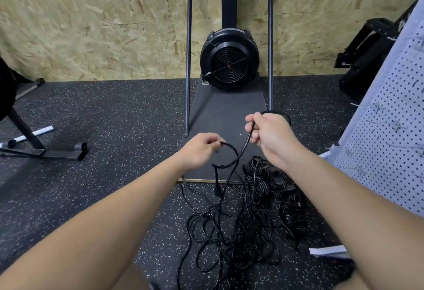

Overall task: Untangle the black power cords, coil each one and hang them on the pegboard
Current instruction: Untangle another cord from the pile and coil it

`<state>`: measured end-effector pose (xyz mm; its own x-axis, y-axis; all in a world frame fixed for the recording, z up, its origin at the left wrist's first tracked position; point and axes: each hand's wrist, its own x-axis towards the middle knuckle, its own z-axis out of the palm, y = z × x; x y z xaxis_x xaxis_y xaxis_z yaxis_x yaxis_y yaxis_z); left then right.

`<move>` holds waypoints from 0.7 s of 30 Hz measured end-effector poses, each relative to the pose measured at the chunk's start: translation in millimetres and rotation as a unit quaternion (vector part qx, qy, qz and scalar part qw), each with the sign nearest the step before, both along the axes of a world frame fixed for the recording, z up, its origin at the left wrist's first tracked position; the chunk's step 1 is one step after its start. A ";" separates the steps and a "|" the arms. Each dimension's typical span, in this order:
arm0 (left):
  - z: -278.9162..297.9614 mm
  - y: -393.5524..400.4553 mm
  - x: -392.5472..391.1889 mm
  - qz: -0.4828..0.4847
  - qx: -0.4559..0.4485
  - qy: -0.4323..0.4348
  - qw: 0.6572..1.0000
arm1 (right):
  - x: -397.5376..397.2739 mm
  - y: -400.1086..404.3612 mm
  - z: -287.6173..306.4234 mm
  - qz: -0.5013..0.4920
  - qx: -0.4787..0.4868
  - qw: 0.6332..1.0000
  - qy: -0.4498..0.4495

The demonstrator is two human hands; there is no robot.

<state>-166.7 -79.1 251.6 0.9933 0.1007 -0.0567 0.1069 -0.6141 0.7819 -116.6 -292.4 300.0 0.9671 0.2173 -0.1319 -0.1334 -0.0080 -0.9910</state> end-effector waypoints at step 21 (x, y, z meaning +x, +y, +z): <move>-4.6 5.4 -23.0 -0.116 0.067 -0.042 0.990 | 9.5 -35.9 3.4 0.073 -0.425 0.894 -0.124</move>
<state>-189.8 -73.7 247.0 0.9912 -0.1296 0.0252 -0.1108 -0.7127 0.6927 -107.1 -328.3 303.4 0.9588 0.2674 -0.0958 0.1533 -0.7711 -0.6180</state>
